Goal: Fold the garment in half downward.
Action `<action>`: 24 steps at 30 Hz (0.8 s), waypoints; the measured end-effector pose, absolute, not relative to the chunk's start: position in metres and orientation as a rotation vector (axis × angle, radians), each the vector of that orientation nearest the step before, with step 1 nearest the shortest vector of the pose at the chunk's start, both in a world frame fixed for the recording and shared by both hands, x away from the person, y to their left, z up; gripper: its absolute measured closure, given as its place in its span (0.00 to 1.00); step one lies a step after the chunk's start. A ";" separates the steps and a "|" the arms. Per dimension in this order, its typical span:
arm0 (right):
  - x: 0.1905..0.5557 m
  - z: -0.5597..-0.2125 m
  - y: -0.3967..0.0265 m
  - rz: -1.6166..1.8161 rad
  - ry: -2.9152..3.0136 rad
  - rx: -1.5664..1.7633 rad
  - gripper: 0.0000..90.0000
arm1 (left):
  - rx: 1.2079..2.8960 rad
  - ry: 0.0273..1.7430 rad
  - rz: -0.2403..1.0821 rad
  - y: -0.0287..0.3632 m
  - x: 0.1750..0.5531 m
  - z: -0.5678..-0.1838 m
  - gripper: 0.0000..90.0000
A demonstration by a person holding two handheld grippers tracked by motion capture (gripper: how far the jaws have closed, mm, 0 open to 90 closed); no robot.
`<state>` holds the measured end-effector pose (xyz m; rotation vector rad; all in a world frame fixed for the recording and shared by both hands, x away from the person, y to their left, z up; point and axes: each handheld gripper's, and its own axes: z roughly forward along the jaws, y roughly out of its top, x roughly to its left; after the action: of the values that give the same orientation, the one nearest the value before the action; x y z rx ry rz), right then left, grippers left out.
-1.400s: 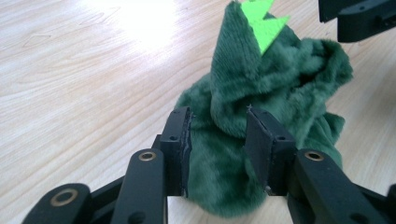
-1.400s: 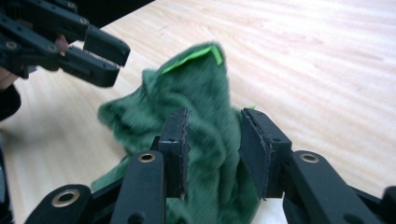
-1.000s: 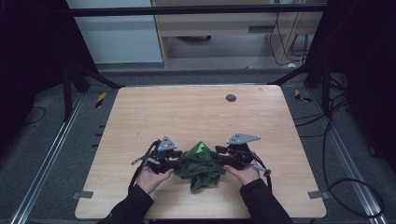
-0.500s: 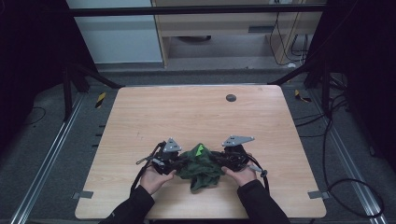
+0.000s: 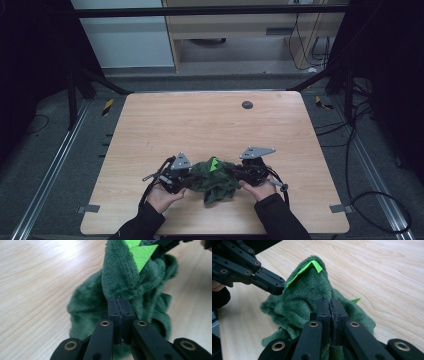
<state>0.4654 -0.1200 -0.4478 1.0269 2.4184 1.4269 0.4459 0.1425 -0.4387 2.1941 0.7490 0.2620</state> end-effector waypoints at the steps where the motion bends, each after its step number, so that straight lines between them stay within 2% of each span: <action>1: 0.462 -0.447 -0.120 1.426 2.426 1.003 0.96 | 2.193 0.742 0.262 0.142 0.443 -0.438 1.00; 19: 0.426 -0.462 -0.129 1.407 2.523 0.986 0.92 | 2.238 0.679 0.201 0.134 0.401 -0.451 0.99; 24: 0.418 -0.468 -0.130 1.392 2.545 0.976 0.88 | 2.248 0.681 0.204 0.136 0.393 -0.454 0.96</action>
<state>0.4179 -0.1304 -0.4677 0.9762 2.5450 1.3918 0.3930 0.1356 -0.4545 2.2479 0.6807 0.2037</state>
